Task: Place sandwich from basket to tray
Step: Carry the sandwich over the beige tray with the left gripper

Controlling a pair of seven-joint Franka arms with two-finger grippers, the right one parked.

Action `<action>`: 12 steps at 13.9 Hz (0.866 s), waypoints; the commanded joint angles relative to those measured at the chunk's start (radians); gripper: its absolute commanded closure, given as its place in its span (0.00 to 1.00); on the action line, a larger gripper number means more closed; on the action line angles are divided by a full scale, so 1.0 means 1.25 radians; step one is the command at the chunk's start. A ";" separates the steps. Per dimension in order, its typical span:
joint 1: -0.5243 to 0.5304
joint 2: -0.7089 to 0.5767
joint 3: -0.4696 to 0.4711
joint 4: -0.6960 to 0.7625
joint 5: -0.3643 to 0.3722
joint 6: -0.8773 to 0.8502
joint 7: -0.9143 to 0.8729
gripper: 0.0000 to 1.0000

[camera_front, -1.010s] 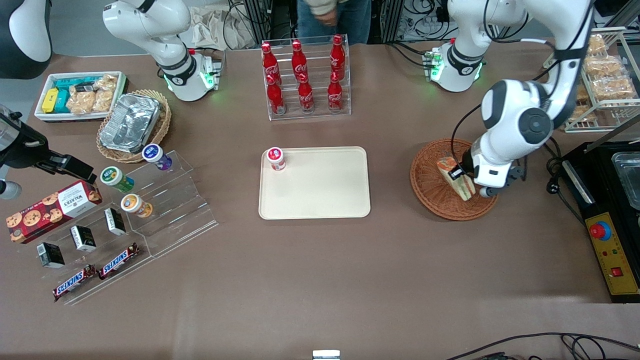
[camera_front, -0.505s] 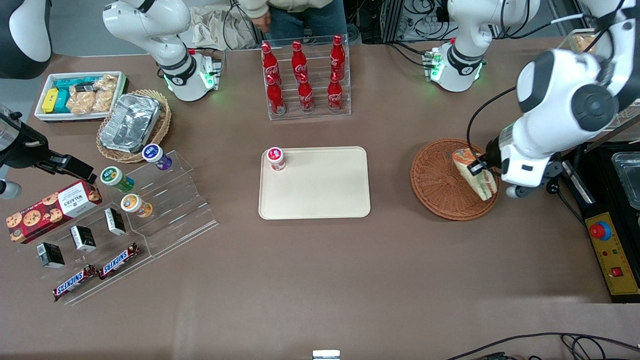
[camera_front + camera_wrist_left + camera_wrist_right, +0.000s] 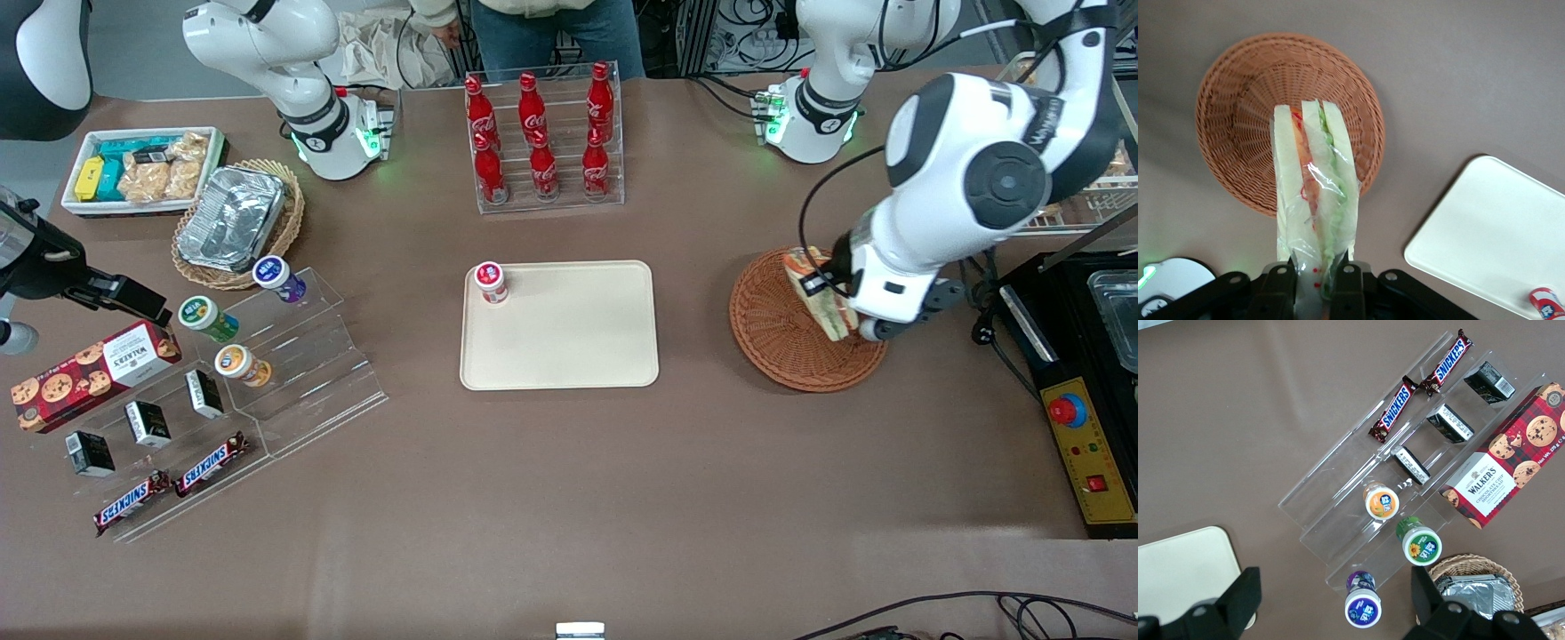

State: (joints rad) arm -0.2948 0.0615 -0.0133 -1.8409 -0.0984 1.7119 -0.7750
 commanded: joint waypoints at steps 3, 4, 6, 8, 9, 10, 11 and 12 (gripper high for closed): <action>-0.110 0.055 0.005 0.025 -0.001 0.026 -0.056 1.00; -0.130 0.064 0.003 0.026 -0.001 0.035 -0.040 1.00; -0.153 0.100 -0.033 0.028 -0.002 0.079 -0.027 1.00; -0.163 0.113 -0.074 0.025 -0.004 0.146 -0.030 1.00; -0.179 0.126 -0.086 0.025 -0.007 0.169 -0.040 1.00; -0.186 0.141 -0.089 0.025 -0.016 0.184 -0.041 1.00; -0.197 0.158 -0.096 0.025 -0.023 0.208 -0.039 1.00; -0.228 0.173 -0.099 0.020 -0.019 0.267 -0.040 1.00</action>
State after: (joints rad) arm -0.5320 0.2335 -0.1378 -1.8386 -0.1134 1.9753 -0.8182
